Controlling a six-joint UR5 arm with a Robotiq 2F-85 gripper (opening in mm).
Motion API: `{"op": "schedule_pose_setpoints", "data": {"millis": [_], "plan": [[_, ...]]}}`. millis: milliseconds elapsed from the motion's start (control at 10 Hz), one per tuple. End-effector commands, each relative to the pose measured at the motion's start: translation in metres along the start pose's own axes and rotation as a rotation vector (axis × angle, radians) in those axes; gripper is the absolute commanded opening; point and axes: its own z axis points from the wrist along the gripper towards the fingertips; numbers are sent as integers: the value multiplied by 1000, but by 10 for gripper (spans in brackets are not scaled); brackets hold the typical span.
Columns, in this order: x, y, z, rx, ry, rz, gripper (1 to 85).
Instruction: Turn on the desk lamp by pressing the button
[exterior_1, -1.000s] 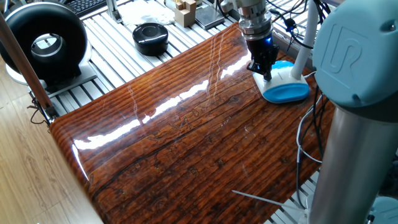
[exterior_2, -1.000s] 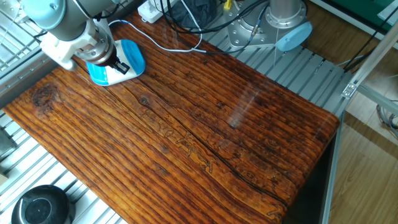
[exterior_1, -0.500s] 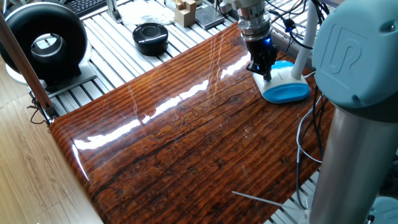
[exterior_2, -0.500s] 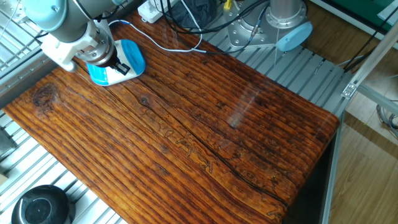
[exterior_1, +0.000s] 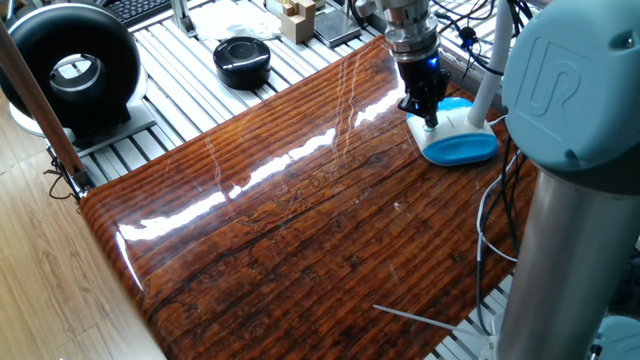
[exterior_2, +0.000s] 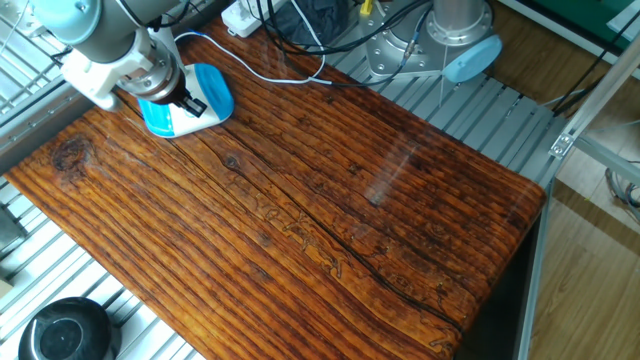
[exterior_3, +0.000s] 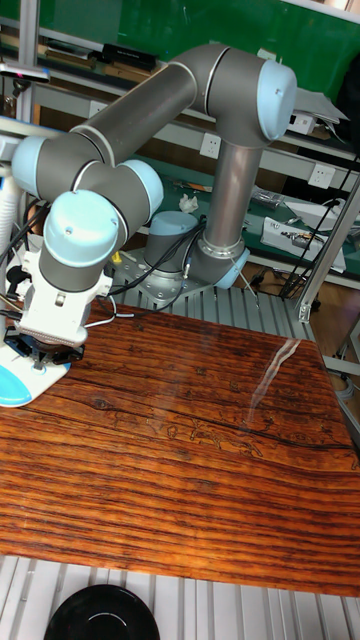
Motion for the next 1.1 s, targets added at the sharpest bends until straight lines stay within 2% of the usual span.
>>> {"op": "schedule_pose_setpoints", "data": {"millis": [0,600,1000], "plan": [[-1,1,-1,-14,-4,0,10],[-3,2,2,-17,4,-19,10],[1,2,3,-17,24,-34,10]]}}
